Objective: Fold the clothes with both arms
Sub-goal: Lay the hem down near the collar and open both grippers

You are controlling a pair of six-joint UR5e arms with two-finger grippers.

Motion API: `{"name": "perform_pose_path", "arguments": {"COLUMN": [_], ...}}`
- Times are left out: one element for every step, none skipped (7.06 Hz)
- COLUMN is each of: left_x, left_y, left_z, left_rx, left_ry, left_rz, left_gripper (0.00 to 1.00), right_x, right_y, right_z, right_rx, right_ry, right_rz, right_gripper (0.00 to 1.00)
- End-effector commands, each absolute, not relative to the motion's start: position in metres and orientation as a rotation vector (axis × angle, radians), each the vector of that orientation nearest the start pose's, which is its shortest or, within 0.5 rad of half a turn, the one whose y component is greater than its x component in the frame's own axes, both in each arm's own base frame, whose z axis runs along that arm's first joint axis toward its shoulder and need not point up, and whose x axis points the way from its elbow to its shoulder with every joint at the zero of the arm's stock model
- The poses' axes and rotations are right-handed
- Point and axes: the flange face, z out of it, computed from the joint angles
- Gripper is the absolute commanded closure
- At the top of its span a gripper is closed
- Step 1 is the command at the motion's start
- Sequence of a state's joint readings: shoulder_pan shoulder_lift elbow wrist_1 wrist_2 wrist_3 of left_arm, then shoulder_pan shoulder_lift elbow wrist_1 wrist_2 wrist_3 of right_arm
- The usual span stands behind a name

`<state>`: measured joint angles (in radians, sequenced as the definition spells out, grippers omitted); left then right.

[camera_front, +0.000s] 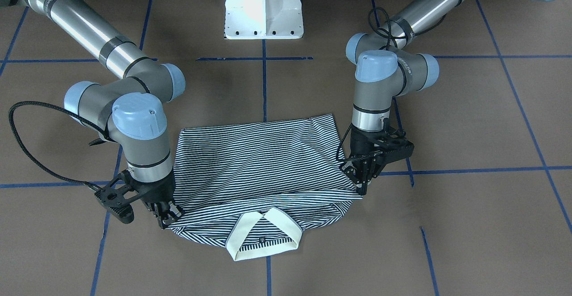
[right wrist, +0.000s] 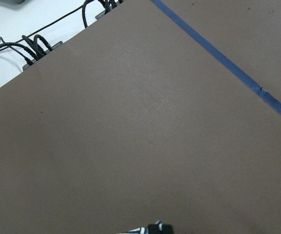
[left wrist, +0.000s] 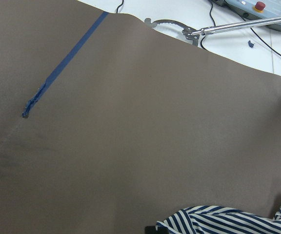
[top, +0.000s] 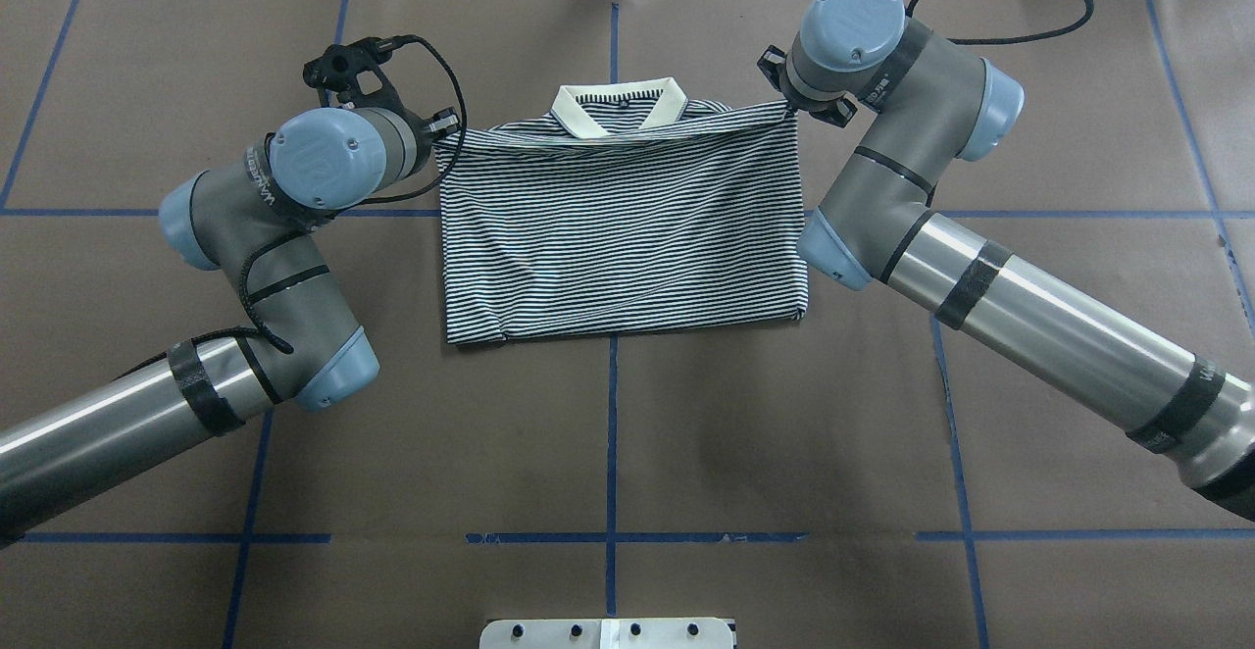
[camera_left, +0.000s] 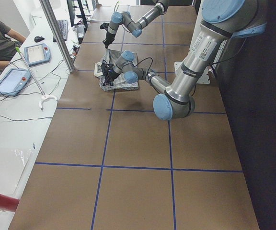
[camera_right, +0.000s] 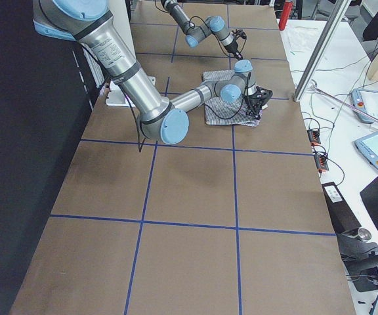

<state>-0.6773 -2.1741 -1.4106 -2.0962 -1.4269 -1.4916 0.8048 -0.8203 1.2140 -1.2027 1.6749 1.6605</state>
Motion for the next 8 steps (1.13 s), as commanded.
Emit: {"name": "perform_pose_path", "arguments": {"left_x": [0.481, 0.484, 0.485, 0.485, 0.487, 0.486, 0.483, 0.48], "left_y": [-0.576, -0.577, -0.578, -0.575, -0.573, -0.572, -0.571, -0.567], "left_z": [0.315, 0.322, 0.325, 0.325, 0.328, 0.324, 0.329, 0.32], "left_rx": [0.488, 0.483, 0.479, 0.49, 0.5, 0.509, 0.509, 0.494], "left_ry": [0.868, 0.855, 0.849, 0.885, 0.93, 0.96, 0.96, 1.001], "left_rz": [-0.618, -0.619, -0.618, -0.616, -0.609, -0.607, -0.608, -0.592], "left_gripper": [1.0, 1.0, 0.9, 0.84, 0.8, 0.75, 0.74, 0.74], "right_x": [-0.464, -0.471, -0.473, -0.477, -0.481, -0.475, -0.458, -0.446], "right_y": [-0.657, -0.652, -0.651, -0.647, -0.638, -0.624, -0.604, -0.585], "right_z": [0.318, 0.318, 0.317, 0.315, 0.305, 0.305, 0.312, 0.314], "right_rx": [0.182, 0.18, 0.178, 0.178, 0.179, 0.181, 0.185, 0.165], "right_ry": [-0.779, -0.779, -0.78, -0.785, -0.81, -0.833, -0.854, -0.881], "right_rz": [0.803, 0.792, 0.791, 0.783, 0.779, 0.767, 0.759, 0.739], "right_gripper": [1.0, 1.0, 0.89, 0.67, 0.58, 0.58, 0.58, 0.54]}}
